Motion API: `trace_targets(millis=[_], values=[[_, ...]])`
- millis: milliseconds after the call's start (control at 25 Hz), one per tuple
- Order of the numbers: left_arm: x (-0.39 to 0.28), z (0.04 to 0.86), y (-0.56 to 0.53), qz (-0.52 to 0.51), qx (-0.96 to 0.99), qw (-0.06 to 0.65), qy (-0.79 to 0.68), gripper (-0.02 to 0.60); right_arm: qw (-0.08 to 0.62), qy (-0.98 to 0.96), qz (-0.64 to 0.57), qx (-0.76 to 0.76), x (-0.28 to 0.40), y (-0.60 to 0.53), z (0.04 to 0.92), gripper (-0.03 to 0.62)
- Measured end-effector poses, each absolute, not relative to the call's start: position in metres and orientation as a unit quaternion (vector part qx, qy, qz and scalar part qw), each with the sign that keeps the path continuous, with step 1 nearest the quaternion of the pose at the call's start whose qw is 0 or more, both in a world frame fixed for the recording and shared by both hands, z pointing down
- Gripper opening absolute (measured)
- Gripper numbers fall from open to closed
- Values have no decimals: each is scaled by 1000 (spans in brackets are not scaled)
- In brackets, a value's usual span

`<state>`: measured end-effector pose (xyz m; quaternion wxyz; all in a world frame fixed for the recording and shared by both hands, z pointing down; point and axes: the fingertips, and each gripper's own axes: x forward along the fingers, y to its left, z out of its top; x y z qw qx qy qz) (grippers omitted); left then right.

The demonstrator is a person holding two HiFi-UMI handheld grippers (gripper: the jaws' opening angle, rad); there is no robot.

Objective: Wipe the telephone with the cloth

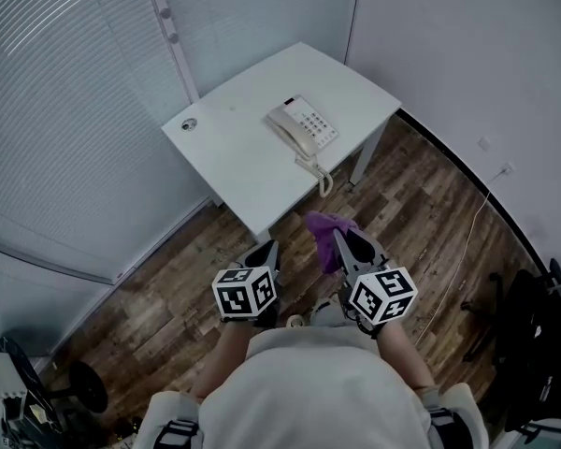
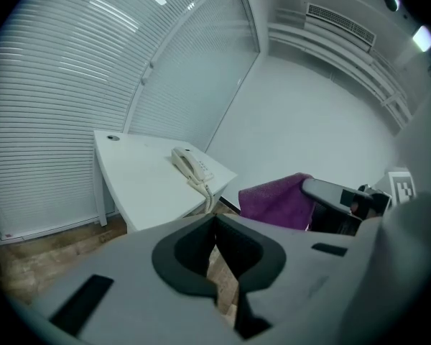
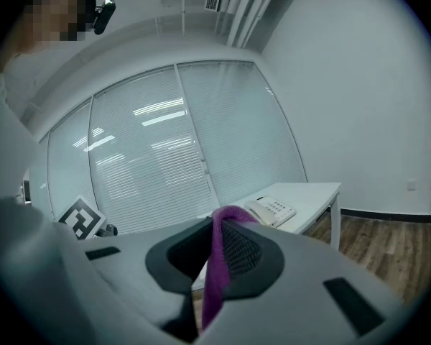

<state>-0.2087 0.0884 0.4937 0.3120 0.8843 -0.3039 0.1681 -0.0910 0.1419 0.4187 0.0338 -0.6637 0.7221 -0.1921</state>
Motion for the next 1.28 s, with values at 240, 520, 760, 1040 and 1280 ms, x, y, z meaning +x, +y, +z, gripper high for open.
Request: trace_targets(millis=[240, 520, 760, 1040, 1280], values=[[-201, 499, 78, 183, 883, 313, -298, 21, 38, 722, -200, -662, -85, 124, 424, 43], [-173, 505, 47, 181, 879, 313, -311, 21, 35, 726, -197, -658, -52, 94, 428, 43], [-134, 503, 11, 180, 873, 314, -326, 21, 36, 730, -204, -651, -5, 54, 431, 43], [-96, 497, -29, 168, 862, 322, -354, 20, 31, 750, -193, -632, 40, 0, 419, 43], [-64, 495, -65, 162, 853, 322, -377, 21, 29, 770, -194, -607, 70, -42, 416, 43]])
